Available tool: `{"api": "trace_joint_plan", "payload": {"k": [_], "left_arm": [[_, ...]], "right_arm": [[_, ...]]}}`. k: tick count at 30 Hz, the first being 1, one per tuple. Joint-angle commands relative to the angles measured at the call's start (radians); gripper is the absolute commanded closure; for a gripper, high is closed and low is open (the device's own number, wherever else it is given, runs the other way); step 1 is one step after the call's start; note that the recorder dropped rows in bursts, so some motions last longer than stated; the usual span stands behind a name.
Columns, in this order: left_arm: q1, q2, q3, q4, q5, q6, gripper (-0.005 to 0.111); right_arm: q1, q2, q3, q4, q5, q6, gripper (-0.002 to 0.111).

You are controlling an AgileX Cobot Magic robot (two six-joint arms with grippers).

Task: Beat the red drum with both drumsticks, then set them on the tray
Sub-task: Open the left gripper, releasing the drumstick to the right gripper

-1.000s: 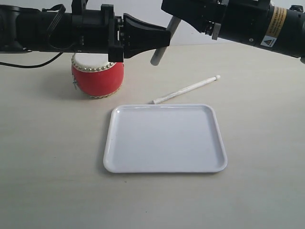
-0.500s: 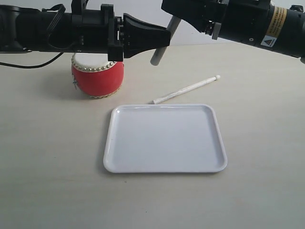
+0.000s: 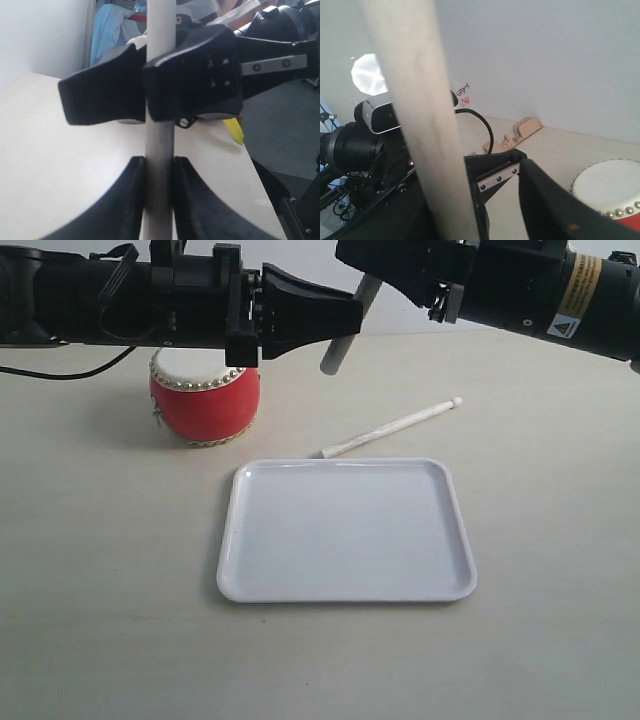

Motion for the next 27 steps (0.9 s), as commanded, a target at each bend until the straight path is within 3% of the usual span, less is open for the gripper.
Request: {"api": "trace_joint_plan", "payload": {"k": [1, 9, 14, 18, 23, 27], "left_arm": [[-0.005, -0.005, -0.02, -0.011, -0.003, -0.056, 0.107], [-0.005, -0.005, -0.027, -0.011, -0.045, -0.112, 0.107], [-0.005, -0.005, -0.027, -0.011, -0.045, -0.134, 0.107], [-0.005, -0.005, -0.027, -0.011, -0.045, -0.14, 0.107], [-0.005, -0.005, -0.031, -0.011, -0.045, -0.14, 0.106], [-0.005, -0.005, -0.031, -0.011, -0.043, -0.14, 0.091]], "right_arm": [[-0.003, -0.003, -0.005, -0.015, 0.002, -0.001, 0.063], [-0.003, -0.003, -0.005, -0.026, 0.002, -0.003, 0.069], [-0.003, -0.003, -0.005, -0.03, 0.002, -0.003, 0.086], [-0.003, -0.003, -0.005, -0.034, 0.002, -0.001, 0.108], [-0.003, -0.003, -0.005, -0.032, 0.002, 0.004, 0.108], [-0.013, -0.015, -0.005, -0.004, 0.002, 0.007, 0.108]]}}
